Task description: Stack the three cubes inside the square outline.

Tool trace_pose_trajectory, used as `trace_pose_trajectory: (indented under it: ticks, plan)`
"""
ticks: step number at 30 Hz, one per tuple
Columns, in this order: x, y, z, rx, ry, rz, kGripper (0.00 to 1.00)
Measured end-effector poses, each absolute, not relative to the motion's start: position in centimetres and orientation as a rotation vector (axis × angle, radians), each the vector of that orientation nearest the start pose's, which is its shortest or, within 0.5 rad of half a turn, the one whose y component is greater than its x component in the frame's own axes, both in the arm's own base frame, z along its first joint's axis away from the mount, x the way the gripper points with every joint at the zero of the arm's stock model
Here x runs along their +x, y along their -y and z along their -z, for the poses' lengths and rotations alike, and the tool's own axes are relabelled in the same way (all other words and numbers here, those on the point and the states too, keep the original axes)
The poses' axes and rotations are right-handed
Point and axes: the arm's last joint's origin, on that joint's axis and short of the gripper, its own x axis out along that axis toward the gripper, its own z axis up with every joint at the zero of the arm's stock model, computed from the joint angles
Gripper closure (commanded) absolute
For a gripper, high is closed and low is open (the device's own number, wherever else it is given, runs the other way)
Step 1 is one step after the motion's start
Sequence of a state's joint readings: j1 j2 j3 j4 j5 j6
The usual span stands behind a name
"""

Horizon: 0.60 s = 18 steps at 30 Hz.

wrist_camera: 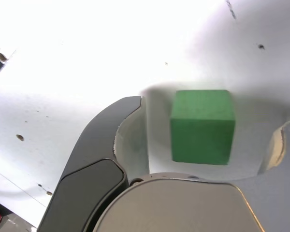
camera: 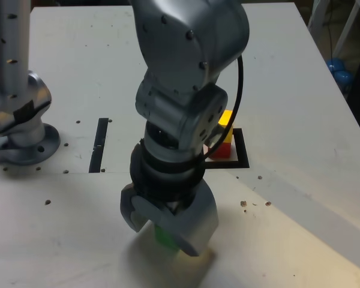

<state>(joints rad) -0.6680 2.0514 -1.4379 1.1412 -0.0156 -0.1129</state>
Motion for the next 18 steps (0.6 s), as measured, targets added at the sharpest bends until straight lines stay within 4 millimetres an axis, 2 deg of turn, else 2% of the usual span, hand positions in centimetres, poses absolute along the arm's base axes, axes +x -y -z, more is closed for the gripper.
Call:
trace_pose_trajectory:
  ticks: [4,9,11,13,18]
  plan:
    - [27.69,22.19,-21.58,0.488,-1.704,0.401,0.27]
    - [27.79,22.33,-21.17,0.484,-1.714,0.388,0.56]
    - [27.90,22.37,-21.09,0.486,-1.706,0.382,0.64]
    - [28.01,22.42,-21.07,0.486,-1.694,0.380,0.68]
    - [28.05,22.44,-20.95,0.486,-1.686,0.379,0.69]
